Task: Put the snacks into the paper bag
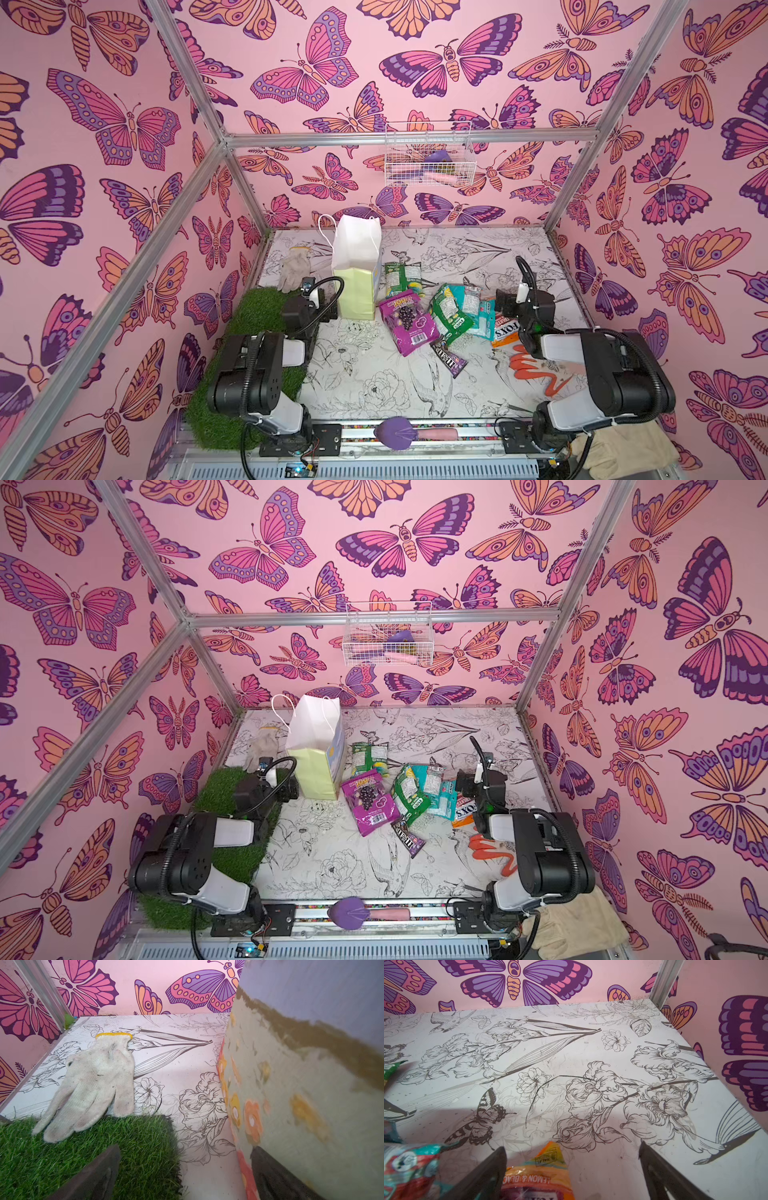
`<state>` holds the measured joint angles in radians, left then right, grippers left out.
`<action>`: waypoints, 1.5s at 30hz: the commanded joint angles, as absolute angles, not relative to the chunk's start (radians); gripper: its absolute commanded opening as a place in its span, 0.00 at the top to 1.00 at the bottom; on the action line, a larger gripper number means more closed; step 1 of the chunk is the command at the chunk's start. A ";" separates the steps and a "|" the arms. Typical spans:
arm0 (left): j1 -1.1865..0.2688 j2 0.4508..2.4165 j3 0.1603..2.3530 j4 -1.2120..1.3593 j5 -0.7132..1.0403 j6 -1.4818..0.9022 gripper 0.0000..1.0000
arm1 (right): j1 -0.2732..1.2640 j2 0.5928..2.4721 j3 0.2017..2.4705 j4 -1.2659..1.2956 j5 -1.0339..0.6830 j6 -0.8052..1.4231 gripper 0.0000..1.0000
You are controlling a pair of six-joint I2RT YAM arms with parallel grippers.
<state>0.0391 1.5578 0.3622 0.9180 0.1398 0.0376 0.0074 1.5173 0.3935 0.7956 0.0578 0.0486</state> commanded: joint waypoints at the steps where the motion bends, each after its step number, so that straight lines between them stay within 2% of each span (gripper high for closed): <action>1: 0.042 1.548 0.353 0.940 0.158 0.047 0.00 | 0.006 1.505 0.403 0.807 0.047 0.044 0.01; 45: 0.038 1.548 0.348 0.946 0.149 0.049 0.00 | 0.011 1.503 0.393 0.825 0.042 0.032 0.01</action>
